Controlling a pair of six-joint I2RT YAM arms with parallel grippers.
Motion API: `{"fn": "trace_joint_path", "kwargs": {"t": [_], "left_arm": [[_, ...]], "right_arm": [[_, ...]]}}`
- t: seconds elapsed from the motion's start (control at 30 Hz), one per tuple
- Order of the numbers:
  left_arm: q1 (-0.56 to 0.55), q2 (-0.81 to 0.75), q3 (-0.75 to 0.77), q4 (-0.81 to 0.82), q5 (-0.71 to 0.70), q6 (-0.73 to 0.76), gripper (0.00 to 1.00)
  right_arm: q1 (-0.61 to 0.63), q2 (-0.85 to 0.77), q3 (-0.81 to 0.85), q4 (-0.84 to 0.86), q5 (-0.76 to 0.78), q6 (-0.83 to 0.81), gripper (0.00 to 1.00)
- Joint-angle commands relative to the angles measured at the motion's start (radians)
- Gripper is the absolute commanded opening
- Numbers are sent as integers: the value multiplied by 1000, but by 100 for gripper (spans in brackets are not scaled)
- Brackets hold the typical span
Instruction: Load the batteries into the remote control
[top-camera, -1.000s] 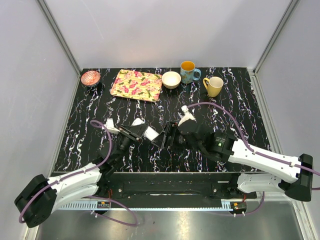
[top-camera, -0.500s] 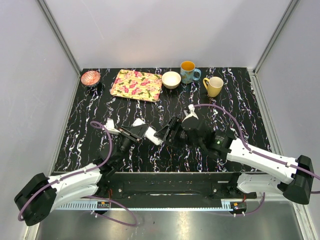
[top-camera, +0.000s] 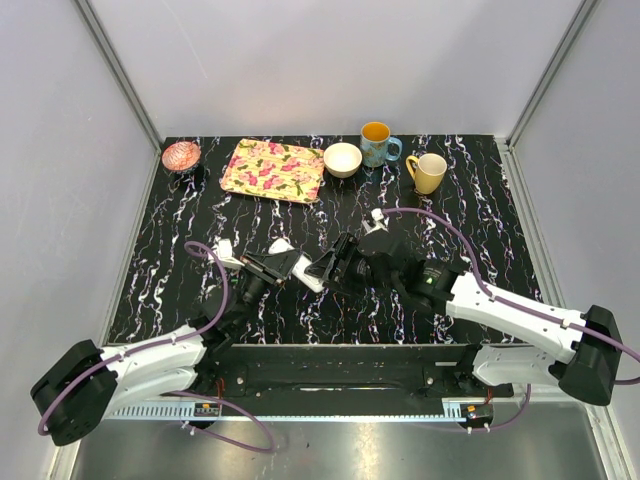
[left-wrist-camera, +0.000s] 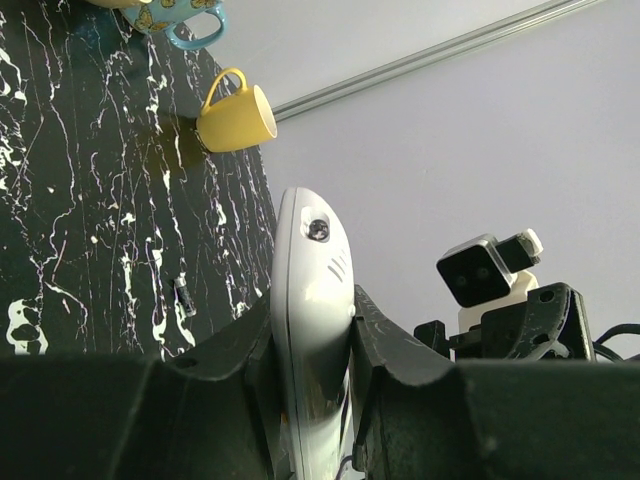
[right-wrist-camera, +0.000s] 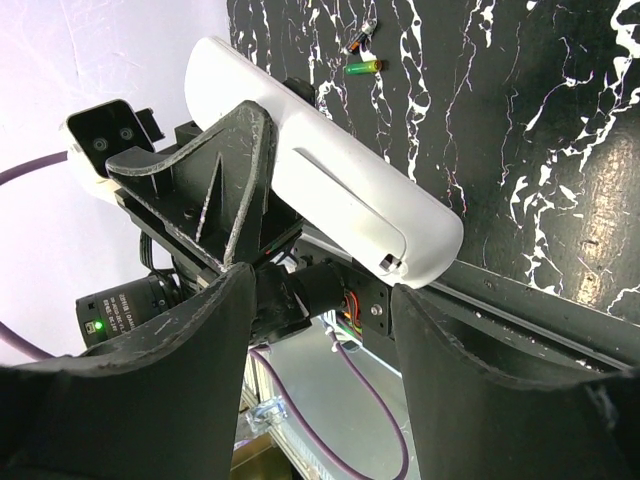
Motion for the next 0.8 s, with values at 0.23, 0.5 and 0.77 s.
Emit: {"fn": "trace_joint_path", "kwargs": {"t": [0.23,0.5,0.77], "left_arm": [[-12,0,-3,137,-3,8,0],[-21,-7,-3,140,5,7,0],[-31,3,-2,152,8,10,0]], "right_arm": [[-18,12,12,27,-14,20,66],[-30,15,21,21,-10,6,66],[-32,26,29,22,-11,0,66]]}}
